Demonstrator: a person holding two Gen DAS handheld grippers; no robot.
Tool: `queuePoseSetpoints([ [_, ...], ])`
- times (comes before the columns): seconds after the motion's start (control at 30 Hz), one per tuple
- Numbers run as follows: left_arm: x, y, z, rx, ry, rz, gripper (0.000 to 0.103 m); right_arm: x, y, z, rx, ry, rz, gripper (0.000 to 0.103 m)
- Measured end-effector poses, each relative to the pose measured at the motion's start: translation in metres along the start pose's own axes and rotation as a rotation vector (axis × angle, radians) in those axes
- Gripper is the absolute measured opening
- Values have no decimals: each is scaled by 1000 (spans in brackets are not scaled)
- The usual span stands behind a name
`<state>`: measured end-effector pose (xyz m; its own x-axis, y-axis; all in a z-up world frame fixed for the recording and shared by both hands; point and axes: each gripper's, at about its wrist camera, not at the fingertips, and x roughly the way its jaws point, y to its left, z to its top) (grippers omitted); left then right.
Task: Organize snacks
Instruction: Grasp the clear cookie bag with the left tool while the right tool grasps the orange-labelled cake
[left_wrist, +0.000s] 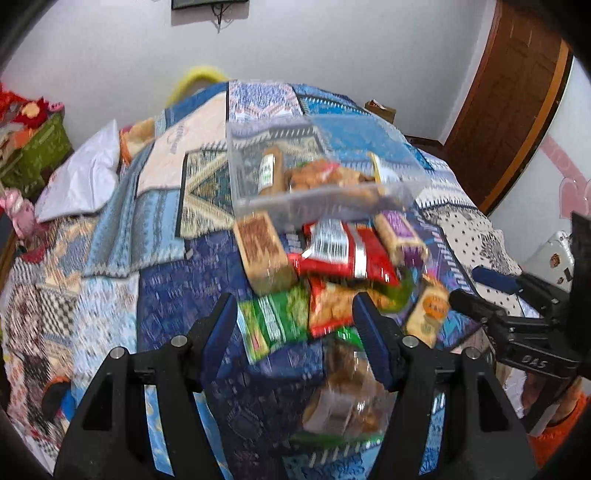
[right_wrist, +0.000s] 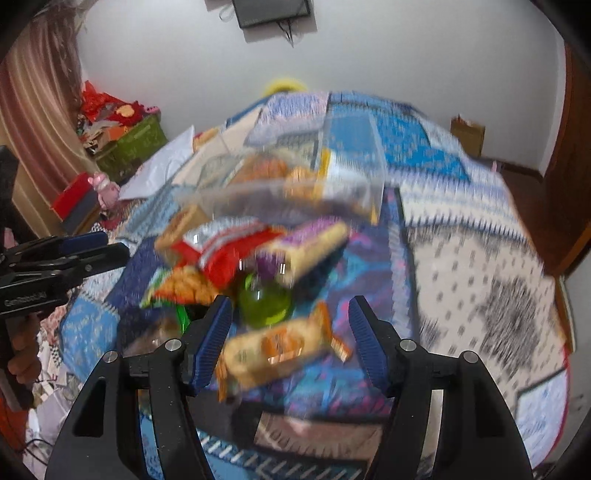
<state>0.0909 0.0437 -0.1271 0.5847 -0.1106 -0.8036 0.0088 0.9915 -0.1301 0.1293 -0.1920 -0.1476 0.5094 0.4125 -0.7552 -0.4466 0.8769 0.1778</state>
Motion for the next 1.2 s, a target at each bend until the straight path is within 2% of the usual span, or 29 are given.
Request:
queuePoseSetpoints([
  [0.13,4,2,-16,-17,29,-12,64,16,3,-14,24,63,24,62],
  [0.33,7,-1,-32,-13,51,-25,64,33,13,-13,42,95,50,62],
  [0.47,9,-5,-39,-6,65,-35,64,43,18,-8,25,94,7,69],
  [0.57,11,-8,-43,-1,74,-47,64,51,18,-8,9,103,-30,69],
  [0.63,12,-11,-45,4,82,-55,64,53,15,-11,-2,100,-41,66],
  [0.77,13,-17,-49,15,92,-76,64,45,12,-15,-31,74,-79,54],
  [0.93,12,-26,-52,25,102,-99,64,28,-4,-24,-6,60,-64,48],
  [1.0,12,-29,-53,28,107,-109,64,23,-9,-26,9,57,-54,41],
  [1.2,30,-40,-60,59,177,-108,64,8,-13,-31,23,36,-45,40],
])
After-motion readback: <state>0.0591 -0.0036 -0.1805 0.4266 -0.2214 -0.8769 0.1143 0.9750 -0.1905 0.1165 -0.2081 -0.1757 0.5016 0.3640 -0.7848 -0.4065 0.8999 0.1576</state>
